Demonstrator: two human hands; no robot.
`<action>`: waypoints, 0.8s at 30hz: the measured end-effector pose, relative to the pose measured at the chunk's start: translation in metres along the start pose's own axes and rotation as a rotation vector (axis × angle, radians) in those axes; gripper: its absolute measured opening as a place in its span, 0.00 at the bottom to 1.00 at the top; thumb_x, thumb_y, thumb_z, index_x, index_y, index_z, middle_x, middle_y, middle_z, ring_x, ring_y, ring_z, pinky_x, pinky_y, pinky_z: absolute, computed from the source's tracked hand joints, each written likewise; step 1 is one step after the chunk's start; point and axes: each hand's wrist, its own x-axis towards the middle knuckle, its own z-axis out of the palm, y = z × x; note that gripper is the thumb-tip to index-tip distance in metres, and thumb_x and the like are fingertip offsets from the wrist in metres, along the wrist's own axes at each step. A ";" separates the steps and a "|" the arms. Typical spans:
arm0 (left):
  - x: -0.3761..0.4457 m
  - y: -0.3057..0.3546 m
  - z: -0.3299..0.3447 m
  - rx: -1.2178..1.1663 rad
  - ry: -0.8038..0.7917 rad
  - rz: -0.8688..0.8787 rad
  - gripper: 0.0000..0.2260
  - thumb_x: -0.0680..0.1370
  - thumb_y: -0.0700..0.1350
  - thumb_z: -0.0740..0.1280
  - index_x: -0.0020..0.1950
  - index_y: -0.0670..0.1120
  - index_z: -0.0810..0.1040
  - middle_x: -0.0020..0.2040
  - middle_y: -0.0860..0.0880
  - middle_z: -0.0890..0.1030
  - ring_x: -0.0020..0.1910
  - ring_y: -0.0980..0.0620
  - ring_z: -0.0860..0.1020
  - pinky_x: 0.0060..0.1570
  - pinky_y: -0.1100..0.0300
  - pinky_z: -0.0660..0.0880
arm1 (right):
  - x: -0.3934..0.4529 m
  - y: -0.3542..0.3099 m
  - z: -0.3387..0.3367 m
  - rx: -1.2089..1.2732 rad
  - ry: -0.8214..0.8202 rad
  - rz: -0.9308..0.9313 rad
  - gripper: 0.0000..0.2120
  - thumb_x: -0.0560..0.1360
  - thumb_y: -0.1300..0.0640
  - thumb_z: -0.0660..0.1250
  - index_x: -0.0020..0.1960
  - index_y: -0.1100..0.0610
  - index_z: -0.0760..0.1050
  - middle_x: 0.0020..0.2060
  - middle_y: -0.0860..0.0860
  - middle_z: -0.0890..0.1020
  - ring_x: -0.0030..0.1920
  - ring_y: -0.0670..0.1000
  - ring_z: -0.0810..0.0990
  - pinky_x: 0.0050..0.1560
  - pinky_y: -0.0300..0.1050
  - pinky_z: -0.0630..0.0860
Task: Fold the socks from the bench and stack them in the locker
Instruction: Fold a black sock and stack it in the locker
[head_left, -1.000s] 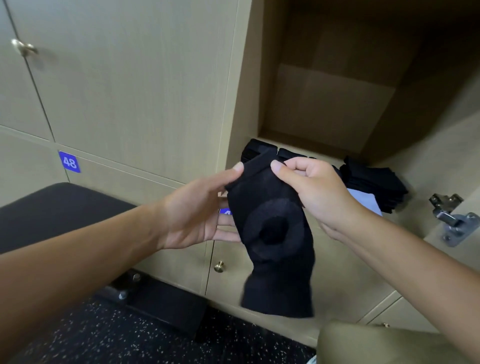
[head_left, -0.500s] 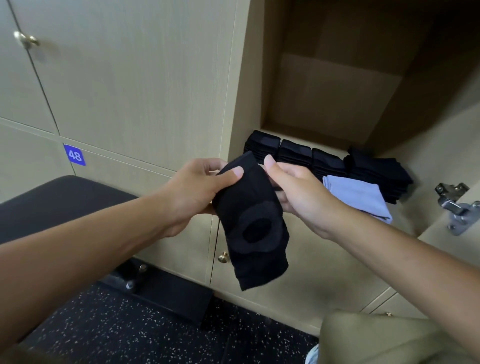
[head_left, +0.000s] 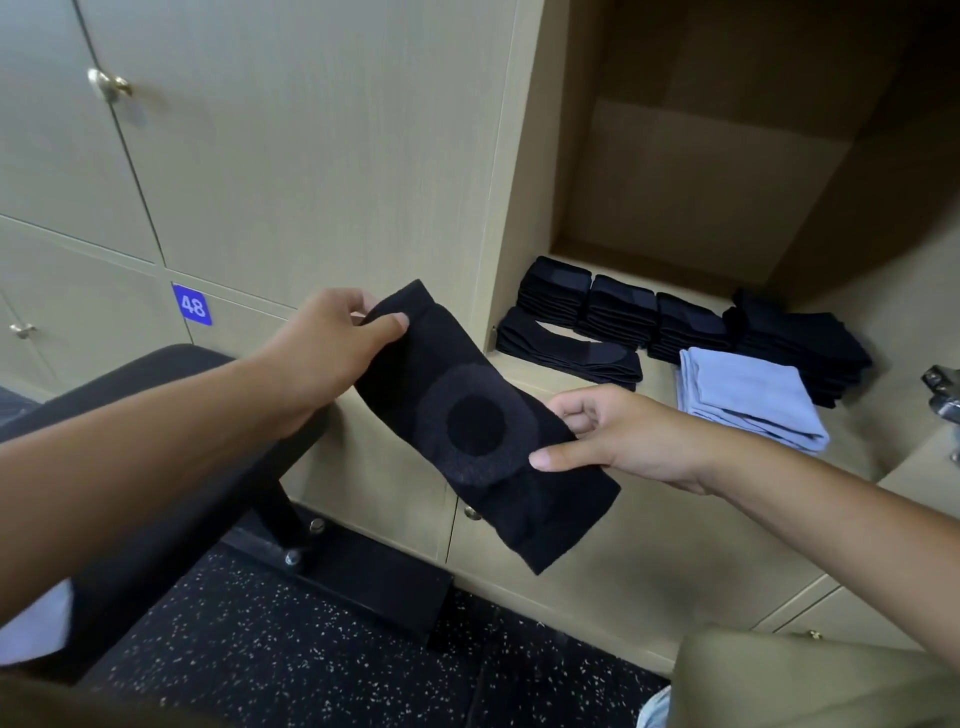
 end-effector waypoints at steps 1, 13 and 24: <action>0.000 -0.002 -0.003 0.021 0.022 -0.006 0.09 0.83 0.48 0.67 0.46 0.45 0.77 0.42 0.45 0.83 0.39 0.49 0.79 0.41 0.57 0.72 | 0.000 0.002 -0.002 -0.017 0.007 0.004 0.16 0.74 0.59 0.76 0.57 0.64 0.79 0.53 0.57 0.86 0.54 0.58 0.86 0.63 0.53 0.80; -0.006 -0.012 -0.034 0.186 0.190 0.038 0.15 0.80 0.45 0.72 0.57 0.51 0.65 0.47 0.49 0.84 0.38 0.50 0.79 0.35 0.58 0.69 | -0.002 0.002 -0.006 0.080 0.110 0.109 0.12 0.76 0.57 0.75 0.54 0.62 0.78 0.36 0.50 0.84 0.38 0.47 0.83 0.55 0.40 0.79; -0.018 0.002 -0.009 0.217 0.151 0.173 0.15 0.77 0.45 0.75 0.49 0.51 0.68 0.48 0.53 0.83 0.40 0.49 0.82 0.36 0.60 0.71 | -0.015 -0.038 0.002 0.379 0.365 0.026 0.05 0.78 0.62 0.72 0.50 0.63 0.80 0.39 0.53 0.86 0.35 0.48 0.83 0.44 0.43 0.84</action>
